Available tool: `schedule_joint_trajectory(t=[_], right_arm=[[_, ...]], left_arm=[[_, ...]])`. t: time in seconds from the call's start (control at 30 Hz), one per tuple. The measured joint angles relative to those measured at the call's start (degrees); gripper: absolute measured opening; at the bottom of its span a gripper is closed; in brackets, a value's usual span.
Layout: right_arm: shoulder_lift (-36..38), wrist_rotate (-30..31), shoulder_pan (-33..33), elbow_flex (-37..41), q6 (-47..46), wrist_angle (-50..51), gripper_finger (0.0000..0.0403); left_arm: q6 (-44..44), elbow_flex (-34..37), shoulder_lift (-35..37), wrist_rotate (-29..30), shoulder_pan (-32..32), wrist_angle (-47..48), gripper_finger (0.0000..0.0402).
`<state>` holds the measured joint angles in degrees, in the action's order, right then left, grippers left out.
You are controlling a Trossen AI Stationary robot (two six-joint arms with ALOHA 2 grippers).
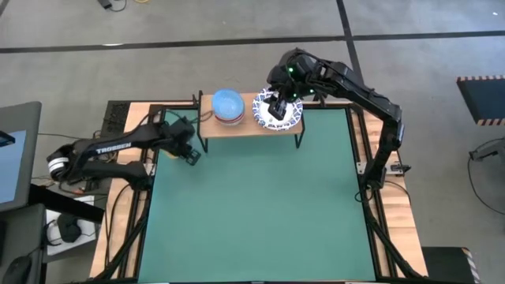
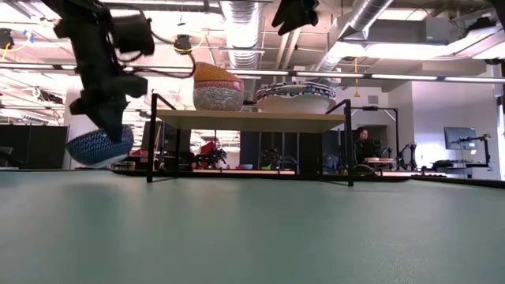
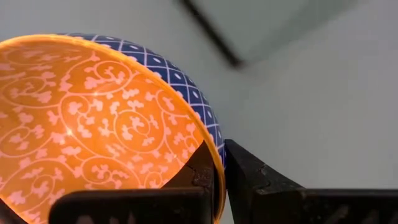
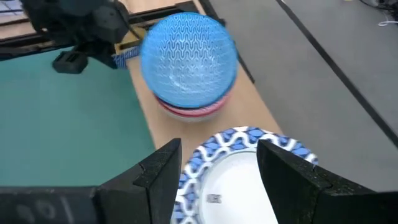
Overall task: Place and stack bowls onto a shelf
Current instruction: Stack the yellow bowl on top of the blue bowl on the shelf
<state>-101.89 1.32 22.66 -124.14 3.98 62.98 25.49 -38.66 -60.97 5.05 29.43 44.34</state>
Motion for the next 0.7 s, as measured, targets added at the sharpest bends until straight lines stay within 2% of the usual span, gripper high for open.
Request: schedule_joint_trajectory(t=[0.2, 0.4, 0.53, 0.7], right_arm=[[0.0, -0.04, -3.32, -0.02, -3.86, 0.03, 0.0234], [-0.42, -0.02, -7.91, 0.54, -9.39, 1.71, 0.0234], [-0.7, 0.01, -11.29, 4.14, -17.76, 1.9, 0.0234], [-0.6, -0.05, -17.0, 11.69, -29.55, -3.17, 0.0234]], left_arm=[[1.42, -0.04, 4.03, -3.47, -11.89, 2.04, 0.0003], [1.17, -0.06, 4.87, -4.19, -27.04, 0.96, 0.0002], [0.15, -0.06, 4.69, -1.15, -36.8, -0.03, 0.0002], [-3.44, -0.1, 4.69, 6.72, -48.72, -4.26, 0.0002]])
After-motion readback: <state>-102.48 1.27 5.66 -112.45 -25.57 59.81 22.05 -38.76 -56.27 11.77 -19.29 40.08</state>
